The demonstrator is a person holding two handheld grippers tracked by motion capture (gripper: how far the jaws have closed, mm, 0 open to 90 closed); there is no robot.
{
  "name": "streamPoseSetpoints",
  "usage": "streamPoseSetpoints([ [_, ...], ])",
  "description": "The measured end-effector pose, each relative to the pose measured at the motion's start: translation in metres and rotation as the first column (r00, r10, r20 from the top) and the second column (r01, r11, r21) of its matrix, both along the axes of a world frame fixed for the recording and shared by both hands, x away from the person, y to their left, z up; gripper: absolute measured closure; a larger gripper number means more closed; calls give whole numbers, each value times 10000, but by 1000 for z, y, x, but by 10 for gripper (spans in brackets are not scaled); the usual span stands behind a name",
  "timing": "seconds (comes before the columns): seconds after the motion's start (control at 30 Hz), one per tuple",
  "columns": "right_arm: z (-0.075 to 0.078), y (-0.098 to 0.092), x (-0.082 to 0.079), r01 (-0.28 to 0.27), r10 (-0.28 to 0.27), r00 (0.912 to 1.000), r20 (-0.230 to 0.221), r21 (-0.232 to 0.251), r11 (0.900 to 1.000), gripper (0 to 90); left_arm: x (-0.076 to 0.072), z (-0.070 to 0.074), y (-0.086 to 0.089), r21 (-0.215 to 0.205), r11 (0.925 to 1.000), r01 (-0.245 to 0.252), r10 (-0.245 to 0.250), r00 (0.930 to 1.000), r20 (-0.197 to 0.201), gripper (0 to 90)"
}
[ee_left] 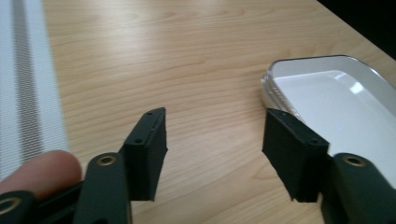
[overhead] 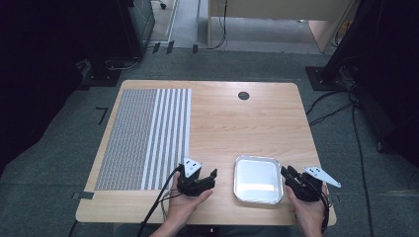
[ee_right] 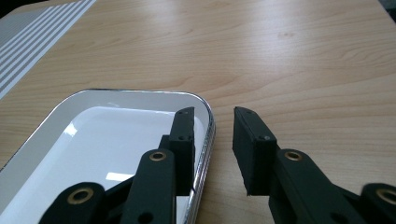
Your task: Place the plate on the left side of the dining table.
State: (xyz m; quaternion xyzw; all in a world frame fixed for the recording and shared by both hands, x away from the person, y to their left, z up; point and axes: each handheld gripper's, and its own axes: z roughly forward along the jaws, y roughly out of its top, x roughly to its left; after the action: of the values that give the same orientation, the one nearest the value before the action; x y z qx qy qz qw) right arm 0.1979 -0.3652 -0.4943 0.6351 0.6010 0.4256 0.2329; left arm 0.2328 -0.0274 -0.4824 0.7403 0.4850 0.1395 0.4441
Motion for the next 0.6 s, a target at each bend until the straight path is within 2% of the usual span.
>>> streamPoseSetpoints([
  [0.13,-3,-3,1,-60,65,9998,-180,242,9997,725,-3,-1,-15,-209,9989,423,-425,9990,-95,481],
  [0.17,-5,-5,2,-234,250,9994,-224,685,9974,731,-4,-2,-22,-327,9979,556,-563,9982,-199,505],
  [0.23,-8,-5,2,-226,244,9995,-215,813,9964,751,-3,-4,-29,-420,9973,600,-614,9976,-311,519],
  [0.3,-8,-5,2,-208,226,9994,-263,670,9975,754,-3,-5,-36,-470,9967,669,-689,9967,-420,534],
  [0.47,-8,-4,2,-342,362,9990,-274,702,9969,777,-4,-8,-46,-500,9962,715,-741,9959,-524,554],
  [0.53,-9,-5,3,-406,444,9983,-371,985,9943,778,-5,-9,-50,-464,9962,734,-759,9956,-541,564],
  [0.57,-11,-6,4,-466,531,9975,-459,1328,9901,776,-5,-9,-53,-415,9963,754,-775,9957,-509,563],
  [0.6,-11,-6,4,-466,531,9975,-459,1328,9901,776,-5,-9,-53,-415,9963,754,-775,9957,-509,565],
])
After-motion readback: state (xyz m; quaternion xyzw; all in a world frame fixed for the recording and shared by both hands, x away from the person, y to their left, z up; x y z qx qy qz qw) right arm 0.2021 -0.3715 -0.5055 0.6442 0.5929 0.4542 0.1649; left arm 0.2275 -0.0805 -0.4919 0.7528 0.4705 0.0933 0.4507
